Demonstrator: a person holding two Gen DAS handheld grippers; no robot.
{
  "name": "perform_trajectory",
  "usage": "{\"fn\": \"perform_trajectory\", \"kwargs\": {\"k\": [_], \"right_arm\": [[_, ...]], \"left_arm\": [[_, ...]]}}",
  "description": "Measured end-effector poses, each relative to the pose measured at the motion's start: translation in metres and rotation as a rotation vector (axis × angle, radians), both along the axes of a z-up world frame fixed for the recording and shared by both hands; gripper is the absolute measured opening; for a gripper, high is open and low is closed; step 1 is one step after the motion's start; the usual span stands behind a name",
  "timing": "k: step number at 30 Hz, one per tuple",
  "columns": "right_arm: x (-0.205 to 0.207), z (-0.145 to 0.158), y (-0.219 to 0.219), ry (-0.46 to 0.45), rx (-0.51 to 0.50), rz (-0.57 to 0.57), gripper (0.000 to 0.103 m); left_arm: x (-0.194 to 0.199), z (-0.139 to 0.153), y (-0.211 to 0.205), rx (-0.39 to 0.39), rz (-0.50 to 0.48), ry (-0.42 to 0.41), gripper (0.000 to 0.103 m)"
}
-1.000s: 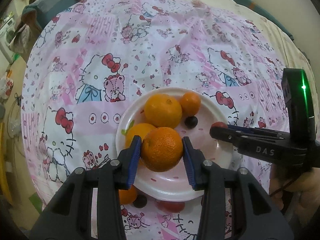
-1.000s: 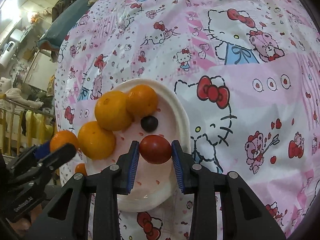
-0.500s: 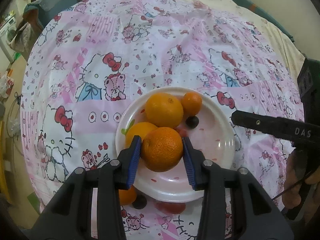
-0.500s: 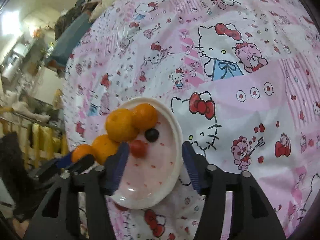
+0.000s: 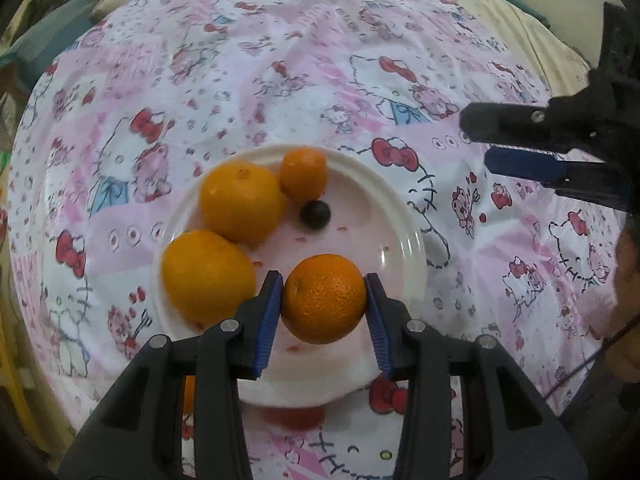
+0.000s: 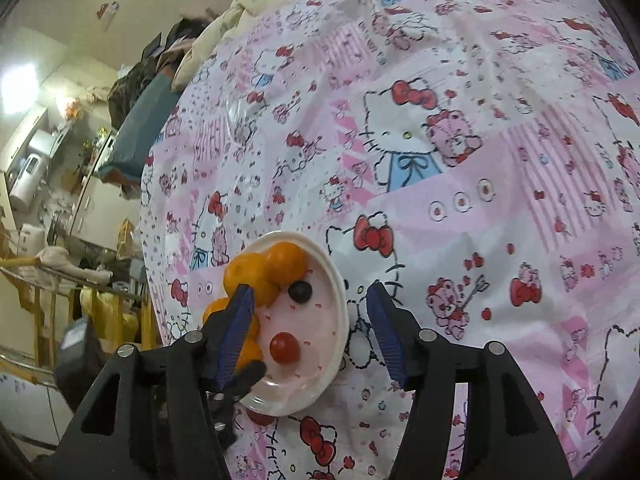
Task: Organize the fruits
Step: 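Open the right gripper over the plate while the left gripper lowers and releases the tangerine, then withdraw both grippers from the plate toward the fruit beside it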
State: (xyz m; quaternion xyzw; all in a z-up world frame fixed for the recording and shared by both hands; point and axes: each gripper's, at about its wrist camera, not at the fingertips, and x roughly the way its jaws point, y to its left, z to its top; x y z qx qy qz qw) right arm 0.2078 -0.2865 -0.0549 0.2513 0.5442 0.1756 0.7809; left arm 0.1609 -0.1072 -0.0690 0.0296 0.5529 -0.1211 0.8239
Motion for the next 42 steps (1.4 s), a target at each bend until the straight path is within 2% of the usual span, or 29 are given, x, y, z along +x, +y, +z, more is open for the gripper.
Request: {"fn": "perform_trajectory", "kwargs": {"k": [3,10,16,19,21,22,28,31,34,39,42], "right_arm": [[-0.001,0.002,-0.008,-0.003,0.008,-0.023,0.061],[-0.003,0.007,-0.021,-0.013,0.007,-0.059,0.062],[-0.002,0.009,-0.017,-0.022,0.001,-0.043,0.062],[-0.002,0.01,-0.014,-0.024,-0.009,-0.028,0.062],[-0.002,0.01,-0.011,-0.027,-0.013,-0.02,0.062],[-0.003,0.01,-0.01,-0.029,-0.016,-0.017,0.062],[-0.004,0.011,-0.005,-0.036,-0.042,0.004,0.062],[-0.007,0.012,-0.003,-0.04,-0.046,0.012,0.062],[-0.01,0.018,0.002,-0.057,-0.06,0.026,0.062],[-0.02,0.025,0.008,-0.076,-0.06,0.045,0.066],[-0.028,0.033,0.01,-0.098,-0.068,0.053,0.066]], "left_arm": [[0.008,-0.002,-0.003,-0.013,0.004,-0.007,0.038],[0.018,-0.009,-0.001,0.03,0.044,-0.021,0.038],[0.021,-0.014,0.004,0.026,0.067,0.009,0.039],[0.021,-0.011,0.008,0.001,0.09,0.006,0.056],[0.019,-0.003,0.01,0.0,0.095,-0.023,0.072],[0.019,0.0,0.01,0.003,0.097,-0.036,0.074],[0.018,0.012,0.02,-0.025,0.133,-0.066,0.075],[0.012,0.025,0.031,-0.071,0.16,-0.115,0.075],[0.007,0.036,0.041,-0.074,0.187,-0.147,0.075],[-0.003,0.047,0.061,-0.109,0.237,-0.17,0.075],[-0.011,0.052,0.072,-0.105,0.262,-0.175,0.082]]}}
